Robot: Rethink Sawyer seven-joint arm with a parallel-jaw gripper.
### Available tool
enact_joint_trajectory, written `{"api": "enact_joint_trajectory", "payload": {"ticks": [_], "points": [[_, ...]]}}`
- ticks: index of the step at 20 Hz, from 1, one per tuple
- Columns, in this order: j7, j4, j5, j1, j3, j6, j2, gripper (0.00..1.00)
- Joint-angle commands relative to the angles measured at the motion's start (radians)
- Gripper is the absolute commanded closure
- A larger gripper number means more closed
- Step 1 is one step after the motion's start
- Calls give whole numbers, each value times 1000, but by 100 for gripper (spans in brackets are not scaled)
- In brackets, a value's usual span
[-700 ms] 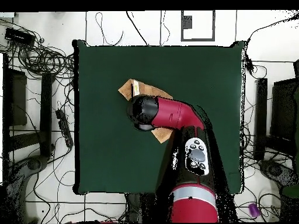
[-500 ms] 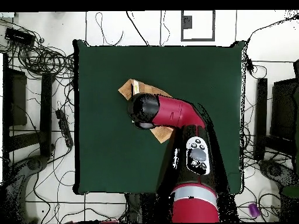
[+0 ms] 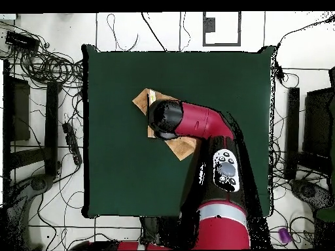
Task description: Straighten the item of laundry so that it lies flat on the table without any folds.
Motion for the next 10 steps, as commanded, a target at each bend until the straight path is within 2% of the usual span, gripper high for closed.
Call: {"api": "enact_joint_trajectory", "payload": {"ticks": [1, 10], "points": [[142, -58, 56, -8, 143, -41, 123, 0], [150, -107, 43, 17, 130, -86, 174, 0]]}}
